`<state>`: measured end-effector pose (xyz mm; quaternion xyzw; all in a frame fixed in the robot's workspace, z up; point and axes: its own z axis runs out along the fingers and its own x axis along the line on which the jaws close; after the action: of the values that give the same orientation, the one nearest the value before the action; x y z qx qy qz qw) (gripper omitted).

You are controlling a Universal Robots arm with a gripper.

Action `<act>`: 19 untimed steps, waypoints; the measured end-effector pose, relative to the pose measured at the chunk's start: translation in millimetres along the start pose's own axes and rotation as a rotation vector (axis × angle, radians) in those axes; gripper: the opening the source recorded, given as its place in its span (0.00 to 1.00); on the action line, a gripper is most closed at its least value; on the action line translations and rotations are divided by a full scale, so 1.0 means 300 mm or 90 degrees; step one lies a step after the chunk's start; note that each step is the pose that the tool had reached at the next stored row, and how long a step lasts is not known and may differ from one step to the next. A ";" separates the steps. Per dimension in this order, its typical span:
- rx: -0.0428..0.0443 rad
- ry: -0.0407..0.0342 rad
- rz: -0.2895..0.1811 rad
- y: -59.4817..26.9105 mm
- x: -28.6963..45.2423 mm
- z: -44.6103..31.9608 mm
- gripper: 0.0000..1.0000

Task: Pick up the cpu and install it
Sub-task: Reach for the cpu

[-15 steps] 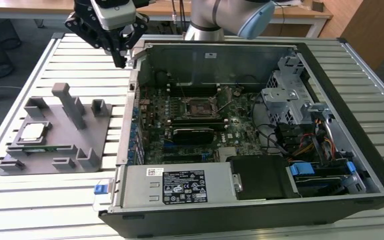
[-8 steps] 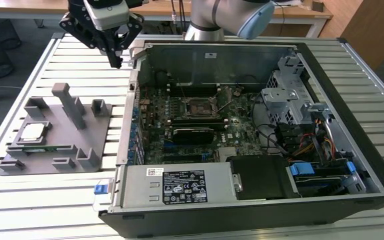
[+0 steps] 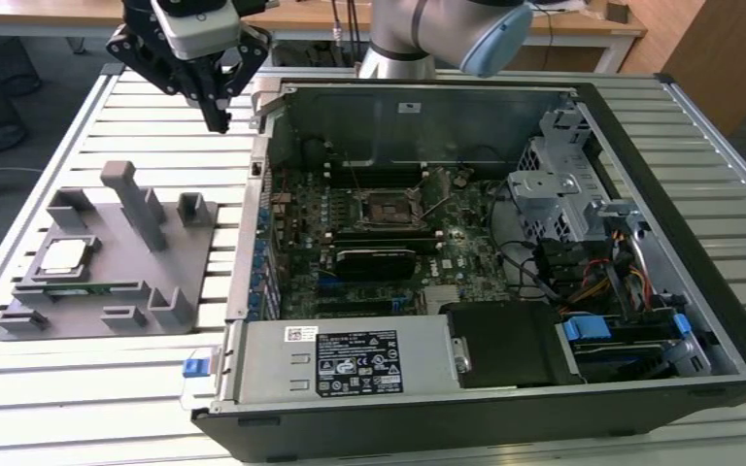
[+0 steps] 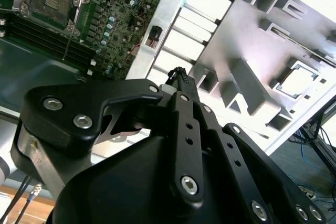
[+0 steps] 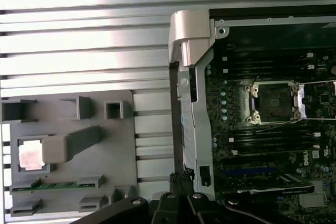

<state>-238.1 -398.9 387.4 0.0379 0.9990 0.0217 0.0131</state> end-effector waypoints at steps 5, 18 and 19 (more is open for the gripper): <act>0.0000 0.0000 0.000 -0.001 0.013 0.001 0.11; 0.0000 0.0000 0.000 -0.004 0.045 0.003 0.11; 0.0000 0.0000 0.000 -0.004 0.047 0.003 0.11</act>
<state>-252.4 -398.9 386.1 0.0379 0.9990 0.0217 0.0131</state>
